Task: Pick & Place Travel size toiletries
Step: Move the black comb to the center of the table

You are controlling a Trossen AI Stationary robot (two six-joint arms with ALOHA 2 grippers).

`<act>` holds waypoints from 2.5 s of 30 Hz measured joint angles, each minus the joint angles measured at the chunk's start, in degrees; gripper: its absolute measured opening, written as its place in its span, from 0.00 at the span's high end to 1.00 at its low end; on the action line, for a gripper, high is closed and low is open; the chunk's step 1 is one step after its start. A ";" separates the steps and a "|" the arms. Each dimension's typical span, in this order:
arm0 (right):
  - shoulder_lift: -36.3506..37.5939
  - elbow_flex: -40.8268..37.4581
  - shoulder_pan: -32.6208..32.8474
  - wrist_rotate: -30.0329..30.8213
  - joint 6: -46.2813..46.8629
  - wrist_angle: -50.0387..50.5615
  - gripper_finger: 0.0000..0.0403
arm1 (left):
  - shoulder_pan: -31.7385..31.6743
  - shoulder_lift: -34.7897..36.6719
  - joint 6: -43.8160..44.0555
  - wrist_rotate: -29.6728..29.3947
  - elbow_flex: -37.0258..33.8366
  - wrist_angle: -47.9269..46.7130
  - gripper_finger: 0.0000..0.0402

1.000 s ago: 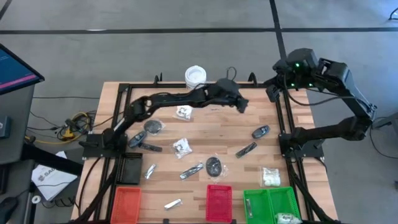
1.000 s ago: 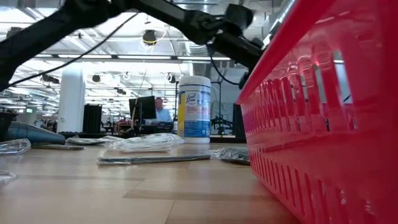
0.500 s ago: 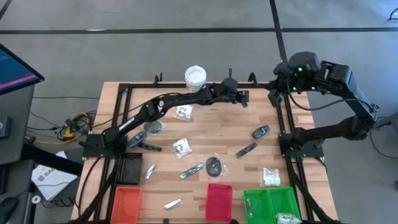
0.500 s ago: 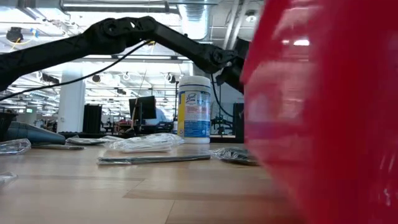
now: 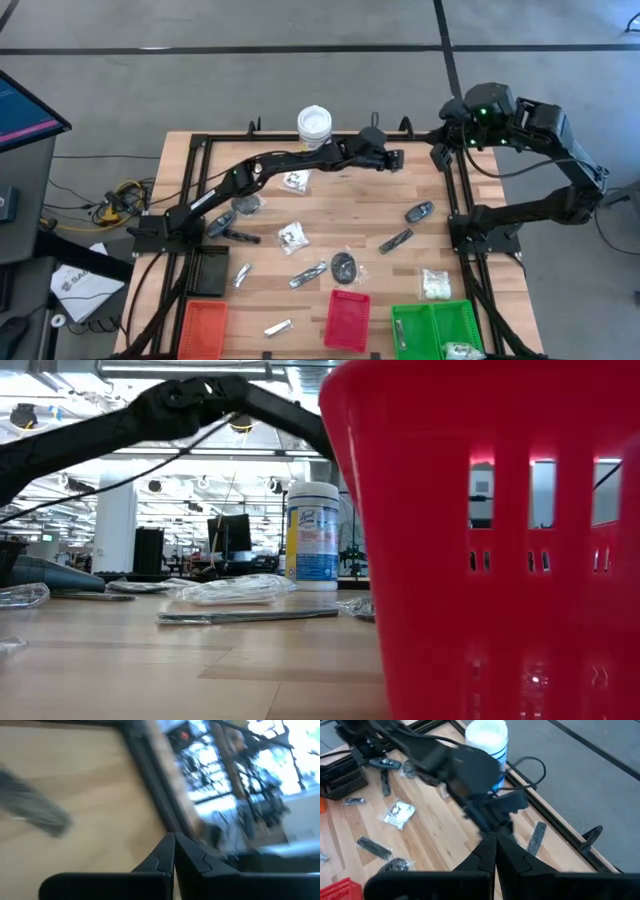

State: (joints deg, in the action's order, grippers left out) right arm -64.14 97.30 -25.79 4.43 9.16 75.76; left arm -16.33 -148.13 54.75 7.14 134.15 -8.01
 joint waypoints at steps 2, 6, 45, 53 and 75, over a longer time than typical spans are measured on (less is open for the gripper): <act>-0.45 0.00 -1.26 -0.02 1.00 0.43 1.00 | 0.85 2.38 -3.28 1.32 0.00 -2.49 1.00; -1.67 -0.44 -4.54 0.07 1.38 0.54 1.00 | 2.33 7.69 -12.41 0.68 0.11 -10.79 1.00; -4.09 -6.54 33.35 -6.81 32.83 12.07 1.00 | -0.91 61.02 -31.45 8.94 -68.43 8.08 1.00; -9.01 -6.51 63.49 1.15 49.04 11.59 1.00 | 7.00 61.10 -24.63 2.54 -68.43 10.55 1.00; -34.14 -6.54 79.73 3.74 43.83 0.18 1.00 | 21.44 61.10 -14.76 -18.33 -68.43 15.10 1.00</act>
State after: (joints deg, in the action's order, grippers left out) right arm -98.28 90.76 53.95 8.17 52.99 75.95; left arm 5.11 -87.02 39.99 -11.19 65.71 7.09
